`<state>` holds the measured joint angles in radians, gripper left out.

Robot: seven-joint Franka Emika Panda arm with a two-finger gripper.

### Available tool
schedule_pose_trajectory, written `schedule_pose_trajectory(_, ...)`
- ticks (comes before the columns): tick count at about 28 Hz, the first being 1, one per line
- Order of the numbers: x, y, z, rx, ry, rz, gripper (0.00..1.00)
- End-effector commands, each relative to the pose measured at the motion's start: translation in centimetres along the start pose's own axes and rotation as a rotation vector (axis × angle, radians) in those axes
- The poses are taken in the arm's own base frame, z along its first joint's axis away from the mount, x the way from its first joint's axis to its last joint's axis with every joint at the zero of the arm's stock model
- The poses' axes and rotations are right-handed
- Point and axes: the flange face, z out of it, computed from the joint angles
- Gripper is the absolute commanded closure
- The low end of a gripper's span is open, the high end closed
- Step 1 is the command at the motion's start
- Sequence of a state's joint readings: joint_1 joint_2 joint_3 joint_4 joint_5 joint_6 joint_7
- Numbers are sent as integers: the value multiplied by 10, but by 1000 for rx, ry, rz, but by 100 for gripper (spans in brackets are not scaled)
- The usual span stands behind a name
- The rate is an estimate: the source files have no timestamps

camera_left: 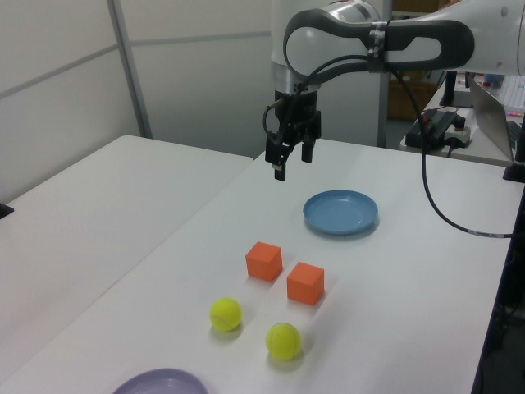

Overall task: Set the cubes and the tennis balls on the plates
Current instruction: 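Lower the open gripper onto the first orange cube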

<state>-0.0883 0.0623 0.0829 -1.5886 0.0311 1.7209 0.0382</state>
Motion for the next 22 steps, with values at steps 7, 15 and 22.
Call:
schedule_pose_trajectory(7,37,-30,77,0,-10,-81,0)
schedule_pose_trajectory(15,52,-24,143,-53,-56,-99,0)
schedule_pose_trajectory(22,65,-17,200,-107,-57,-116,0)
